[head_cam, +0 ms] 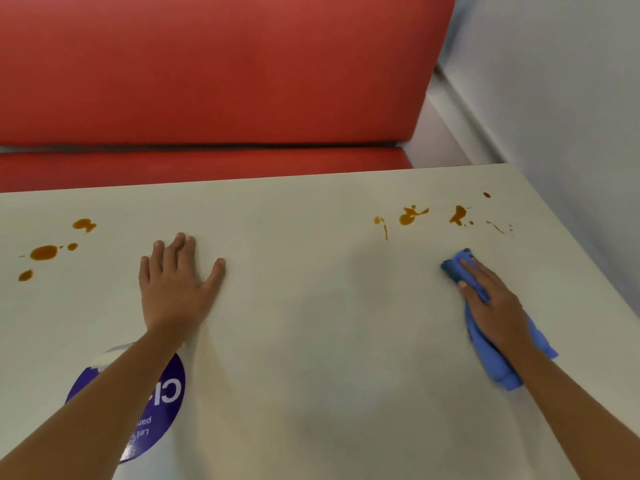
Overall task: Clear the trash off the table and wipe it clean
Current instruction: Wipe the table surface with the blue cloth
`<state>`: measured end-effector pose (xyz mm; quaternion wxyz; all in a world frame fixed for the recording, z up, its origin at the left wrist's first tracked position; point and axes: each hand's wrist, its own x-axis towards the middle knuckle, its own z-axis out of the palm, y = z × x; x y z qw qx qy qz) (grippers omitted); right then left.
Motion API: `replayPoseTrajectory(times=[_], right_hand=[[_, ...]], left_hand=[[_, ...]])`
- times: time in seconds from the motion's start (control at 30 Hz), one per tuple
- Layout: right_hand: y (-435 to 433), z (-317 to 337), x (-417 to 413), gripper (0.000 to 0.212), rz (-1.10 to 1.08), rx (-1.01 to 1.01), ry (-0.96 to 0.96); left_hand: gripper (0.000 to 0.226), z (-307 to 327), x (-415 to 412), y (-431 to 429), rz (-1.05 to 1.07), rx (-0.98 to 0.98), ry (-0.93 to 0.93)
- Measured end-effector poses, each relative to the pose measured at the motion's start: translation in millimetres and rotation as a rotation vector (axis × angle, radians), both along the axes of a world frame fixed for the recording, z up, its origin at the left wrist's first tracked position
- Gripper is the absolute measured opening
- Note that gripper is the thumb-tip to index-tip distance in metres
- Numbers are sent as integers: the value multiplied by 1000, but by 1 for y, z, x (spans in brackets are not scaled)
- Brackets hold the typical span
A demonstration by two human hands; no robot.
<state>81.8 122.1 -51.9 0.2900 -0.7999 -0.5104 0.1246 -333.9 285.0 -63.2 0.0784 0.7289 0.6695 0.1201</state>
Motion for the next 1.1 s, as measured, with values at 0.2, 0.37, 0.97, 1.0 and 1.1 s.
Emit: replayPoseTrajectory(times=[0.2, 0.37, 0.97, 1.0, 1.1], right_hand=[[40, -7, -21, 42, -198, -38, -133], [34, -7, -62, 36, 49, 45, -174], [14, -10, -12, 31, 280, 153, -483], [17, -9, -8, 30, 248, 135, -480], [12, -8, -13, 29, 250, 146, -458]], left_hand=[[69, 16, 23, -4, 53, -20, -101], [71, 17, 81, -13, -60, 34, -115], [85, -1, 136, -37, -21, -27, 26], [84, -1, 136, -37, -17, -27, 24], [83, 0, 137, -37, -3, -25, 22]])
